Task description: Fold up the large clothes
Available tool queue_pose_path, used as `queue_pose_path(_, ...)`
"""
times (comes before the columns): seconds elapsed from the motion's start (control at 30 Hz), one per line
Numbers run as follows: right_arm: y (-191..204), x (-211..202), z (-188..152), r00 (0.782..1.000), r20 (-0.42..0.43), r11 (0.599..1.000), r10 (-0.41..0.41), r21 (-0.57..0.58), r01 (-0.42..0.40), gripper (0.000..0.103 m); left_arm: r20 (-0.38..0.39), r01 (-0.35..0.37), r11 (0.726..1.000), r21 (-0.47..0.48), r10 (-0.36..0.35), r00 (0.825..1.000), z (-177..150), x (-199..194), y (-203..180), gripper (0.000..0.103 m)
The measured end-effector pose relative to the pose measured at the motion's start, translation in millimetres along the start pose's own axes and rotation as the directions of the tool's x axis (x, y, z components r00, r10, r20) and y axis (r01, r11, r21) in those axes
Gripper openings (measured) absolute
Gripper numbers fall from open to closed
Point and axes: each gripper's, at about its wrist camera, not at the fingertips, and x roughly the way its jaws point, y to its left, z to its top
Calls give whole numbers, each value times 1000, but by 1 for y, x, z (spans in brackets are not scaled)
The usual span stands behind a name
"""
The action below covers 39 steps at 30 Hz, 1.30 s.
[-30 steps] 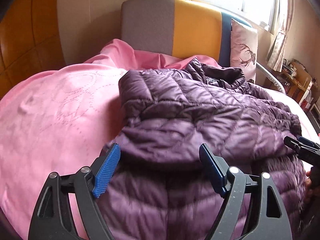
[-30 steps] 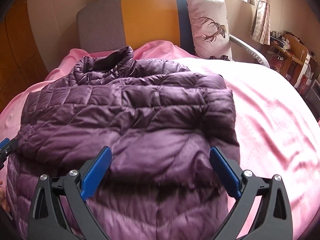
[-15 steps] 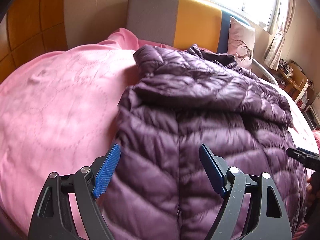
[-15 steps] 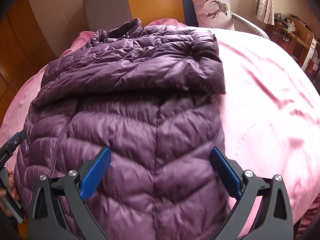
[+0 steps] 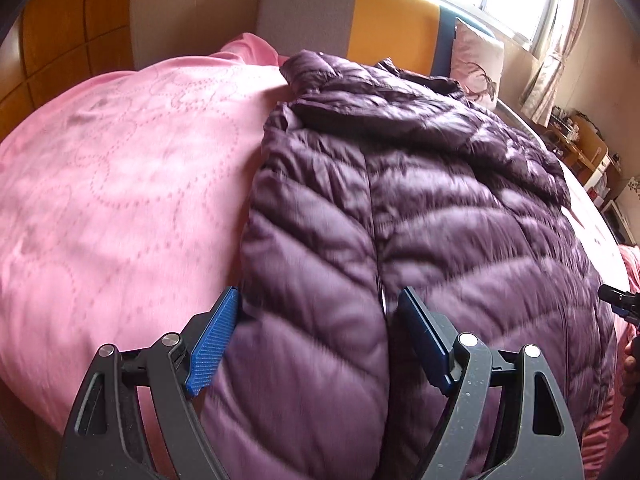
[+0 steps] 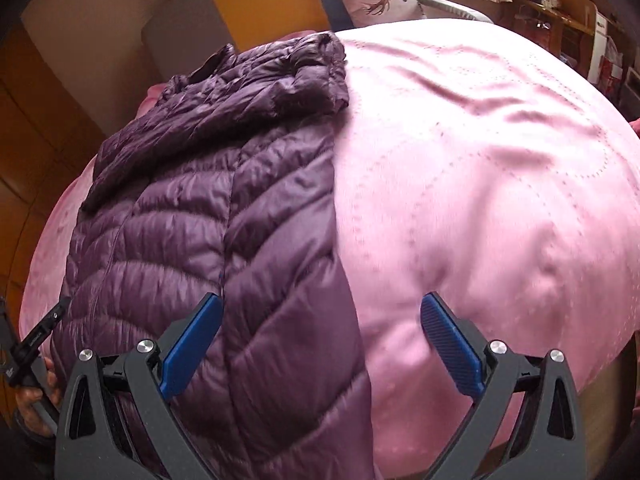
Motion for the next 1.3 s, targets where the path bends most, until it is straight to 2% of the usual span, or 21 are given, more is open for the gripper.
queue_pose_path(0.17,-4,-7,-29,997,-70,999,32,-29,-34,99,-16,68,997,27,-67,998,-28,-27,11,80)
queue_pose_path(0.33,-17,-13,-65,982,-143,992,124,14,-123,98,-115,149,988,-24,-151,982,-65,-42,32,80)
queue_pose_path(0.4,-21,-14,-79,970,-170,985,171,49,-165,91,-152,179,981,-70,-188,970,-81,-43,40,80)
queue_pose_path(0.53,-23,-11,-93,958,-194,976,213,79,-201,69,-185,229,962,-151,-255,949,-95,-38,47,79)
queue_pose_path(0.63,-16,-14,-94,944,-205,966,260,58,-253,37,-198,269,954,-130,-290,936,-95,-39,40,50)
queue_pose_path(0.67,-11,-16,-93,945,-205,967,255,35,-253,31,-202,292,950,-112,-310,929,-93,-40,37,34)
queue_pose_path(0.7,-6,-17,-91,946,-208,968,249,15,-251,28,-203,311,946,-88,-322,925,-92,-44,32,24)
queue_pose_path(0.73,-3,-19,-89,945,-211,967,249,-2,-255,24,-200,317,946,-69,-325,925,-90,-48,28,21)
queue_pose_path(0.83,7,-28,-83,939,-205,958,276,-27,-287,22,-180,356,932,-63,-362,915,-81,-59,26,16)
queue_pose_path(1.03,12,-53,-71,930,-147,938,337,-40,-346,21,-94,443,883,-155,-460,883,-58,-78,46,13)
queue_pose_path(1.17,19,-67,-58,917,-79,919,391,-21,-394,20,-39,495,848,-188,-510,859,-41,-87,54,12)
queue_pose_path(1.3,21,-71,-38,906,-11,906,424,17,-423,20,12,543,822,-170,-550,835,-18,-95,50,12)
